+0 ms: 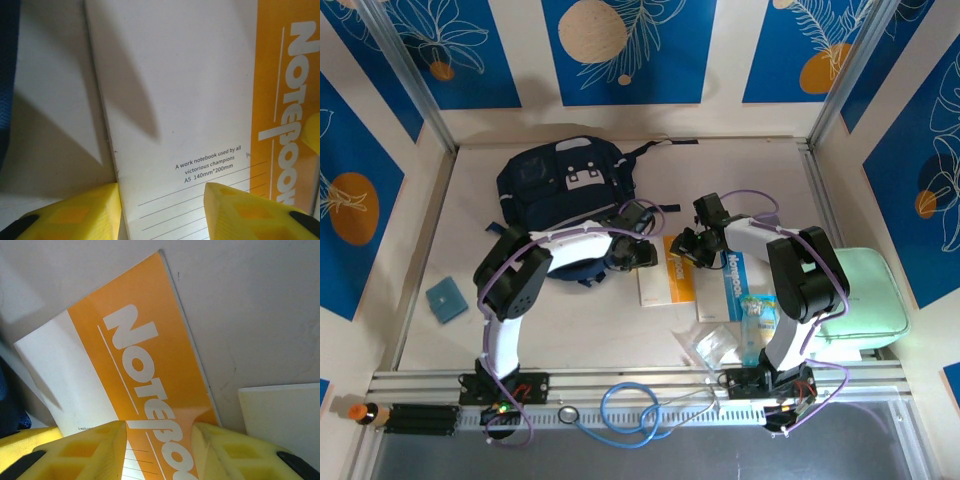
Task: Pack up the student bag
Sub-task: Pick up the book at the center of the table.
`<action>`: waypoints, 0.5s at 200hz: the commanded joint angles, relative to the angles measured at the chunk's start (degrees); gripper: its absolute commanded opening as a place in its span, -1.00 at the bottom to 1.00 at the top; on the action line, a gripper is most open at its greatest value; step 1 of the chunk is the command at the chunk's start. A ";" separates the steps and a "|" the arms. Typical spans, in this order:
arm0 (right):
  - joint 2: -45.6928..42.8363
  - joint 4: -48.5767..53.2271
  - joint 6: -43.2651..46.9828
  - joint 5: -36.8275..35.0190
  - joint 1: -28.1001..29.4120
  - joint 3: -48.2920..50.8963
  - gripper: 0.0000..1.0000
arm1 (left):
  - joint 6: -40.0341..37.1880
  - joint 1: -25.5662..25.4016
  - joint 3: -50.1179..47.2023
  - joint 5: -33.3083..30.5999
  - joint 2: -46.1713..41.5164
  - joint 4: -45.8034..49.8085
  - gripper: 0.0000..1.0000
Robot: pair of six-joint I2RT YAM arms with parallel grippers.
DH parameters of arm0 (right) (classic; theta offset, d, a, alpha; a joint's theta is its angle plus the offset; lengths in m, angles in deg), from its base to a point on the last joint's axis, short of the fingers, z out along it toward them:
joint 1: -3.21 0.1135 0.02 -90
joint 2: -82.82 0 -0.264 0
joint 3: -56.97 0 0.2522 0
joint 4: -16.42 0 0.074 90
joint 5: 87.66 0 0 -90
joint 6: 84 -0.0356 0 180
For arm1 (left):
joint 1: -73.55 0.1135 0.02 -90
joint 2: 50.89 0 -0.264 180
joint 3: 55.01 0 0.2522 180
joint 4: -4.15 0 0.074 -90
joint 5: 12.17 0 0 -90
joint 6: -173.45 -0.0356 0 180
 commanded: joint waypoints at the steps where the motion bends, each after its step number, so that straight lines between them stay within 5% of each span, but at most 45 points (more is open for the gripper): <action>1: 2.43 2.67 -0.75 -1.44 0.61 0.73 -0.18 | 0.06 0.06 -1.25 5.67 -1.73 -7.72 -0.10; 54: 2.38 2.11 -1.64 -2.13 0.61 1.44 -0.19 | -0.91 0.10 -9.48 9.50 -11.18 -19.16 -0.21; 100: 1.93 1.93 -1.86 -2.17 0.61 1.61 -0.23 | -0.68 0.16 -10.13 9.31 -11.36 -19.66 -0.32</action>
